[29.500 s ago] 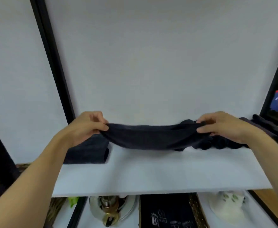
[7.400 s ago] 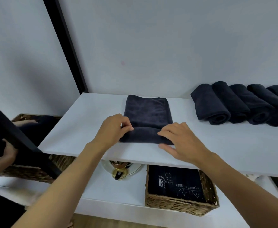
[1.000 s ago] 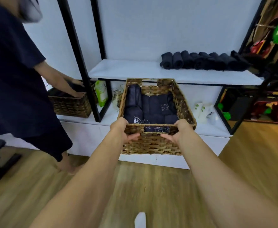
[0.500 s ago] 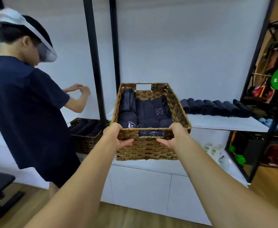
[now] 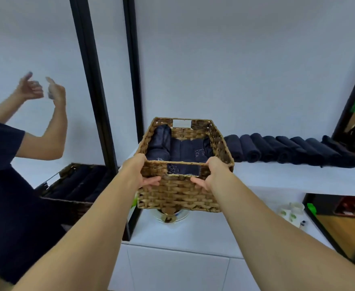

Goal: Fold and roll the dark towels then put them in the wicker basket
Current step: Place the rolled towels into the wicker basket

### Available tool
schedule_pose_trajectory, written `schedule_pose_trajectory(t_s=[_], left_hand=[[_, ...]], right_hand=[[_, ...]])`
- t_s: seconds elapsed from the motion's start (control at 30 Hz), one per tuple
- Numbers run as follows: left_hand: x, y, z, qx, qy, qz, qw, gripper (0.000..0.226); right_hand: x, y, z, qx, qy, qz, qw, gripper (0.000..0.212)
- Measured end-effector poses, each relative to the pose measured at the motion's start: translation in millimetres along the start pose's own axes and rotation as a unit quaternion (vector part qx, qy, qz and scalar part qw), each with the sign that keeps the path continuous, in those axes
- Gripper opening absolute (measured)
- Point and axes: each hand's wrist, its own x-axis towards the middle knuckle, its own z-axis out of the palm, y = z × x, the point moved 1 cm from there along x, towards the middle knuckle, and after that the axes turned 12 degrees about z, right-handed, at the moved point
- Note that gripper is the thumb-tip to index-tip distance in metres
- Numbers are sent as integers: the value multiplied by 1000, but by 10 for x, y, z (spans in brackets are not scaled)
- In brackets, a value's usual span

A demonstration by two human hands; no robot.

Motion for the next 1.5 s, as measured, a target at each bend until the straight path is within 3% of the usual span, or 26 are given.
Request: schedule_pose_trajectory(t_s=[0.23, 0.47, 0.57, 0.63, 0.73, 0.8, 0.9, 1.03, 1.17, 1.33, 1.4, 1.5], left_hand=[[484, 195, 197, -19, -3, 29, 999, 39], [548, 202, 676, -174, 62, 99, 978, 59], [306, 205, 1074, -138, 40, 163, 976, 75], [84, 270, 1378, -83, 27, 240, 967, 86], [-110, 386, 1875, -12, -5, 356, 934, 81], [-105, 454, 2229, 8, -41, 381, 924, 71], [126, 551, 2796, 42, -97, 359, 927, 51], [608, 579, 3467, 126, -129, 301, 936, 45], [1159, 405, 3891, 226, -100, 244, 938, 12], [1688, -23, 4145, 302, -84, 152, 937, 43], [1820, -116, 4206, 326, -90, 136, 931, 39], [1957, -177, 4241, 364, -101, 147, 914, 30]], right_hand=[[435, -285, 281, -5, -46, -8, 999, 43], [760, -439, 428, -17, -105, 3, 994, 59], [795, -453, 279, -144, -127, -18, 981, 45], [787, -522, 41, -272, -127, -29, 953, 33], [894, -848, -456, -441, -74, -48, 893, 20], [1028, -1194, -717, -493, -20, -60, 868, 18], [1293, -1736, -888, -470, 39, -112, 874, 20], [1786, -2256, -933, -384, 51, -214, 897, 19], [2194, -2488, -902, -431, 65, -273, 858, 21], [2649, -2595, -879, -501, 75, -276, 817, 16], [2824, -2610, -877, -544, 80, -265, 792, 23], [2986, -2640, -854, -573, 97, -249, 775, 18]])
